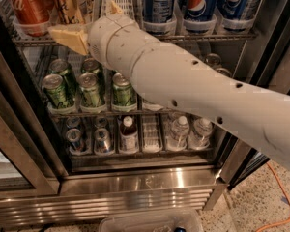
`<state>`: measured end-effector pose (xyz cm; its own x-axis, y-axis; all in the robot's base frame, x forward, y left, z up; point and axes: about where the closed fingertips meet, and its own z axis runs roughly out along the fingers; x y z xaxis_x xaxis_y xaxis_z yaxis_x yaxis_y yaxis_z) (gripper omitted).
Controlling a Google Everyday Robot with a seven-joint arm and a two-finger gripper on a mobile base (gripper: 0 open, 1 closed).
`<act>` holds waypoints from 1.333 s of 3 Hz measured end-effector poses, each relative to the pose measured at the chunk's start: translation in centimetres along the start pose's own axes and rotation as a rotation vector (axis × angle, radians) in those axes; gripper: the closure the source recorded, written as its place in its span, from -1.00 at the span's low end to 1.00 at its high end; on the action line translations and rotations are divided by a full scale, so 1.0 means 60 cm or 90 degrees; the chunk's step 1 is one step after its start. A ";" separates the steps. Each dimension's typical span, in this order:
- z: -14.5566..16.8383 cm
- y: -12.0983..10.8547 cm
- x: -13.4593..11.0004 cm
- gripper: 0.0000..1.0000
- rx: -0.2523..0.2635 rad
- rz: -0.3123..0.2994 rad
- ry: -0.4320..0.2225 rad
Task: Pick orange can from top shelf of fridge
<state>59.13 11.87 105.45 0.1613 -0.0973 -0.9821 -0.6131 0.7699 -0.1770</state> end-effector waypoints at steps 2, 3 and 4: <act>0.008 0.003 -0.007 -0.72 -0.005 0.000 -0.011; 0.018 0.007 -0.014 -0.68 -0.015 0.004 -0.024; 0.027 0.010 -0.021 -0.56 -0.037 0.009 -0.044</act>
Offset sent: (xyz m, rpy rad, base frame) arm 0.0159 0.0086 -0.0001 0.0296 -0.0240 0.0305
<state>59.82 13.48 106.71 0.2047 -0.0417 -0.9779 -0.6587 0.7332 -0.1691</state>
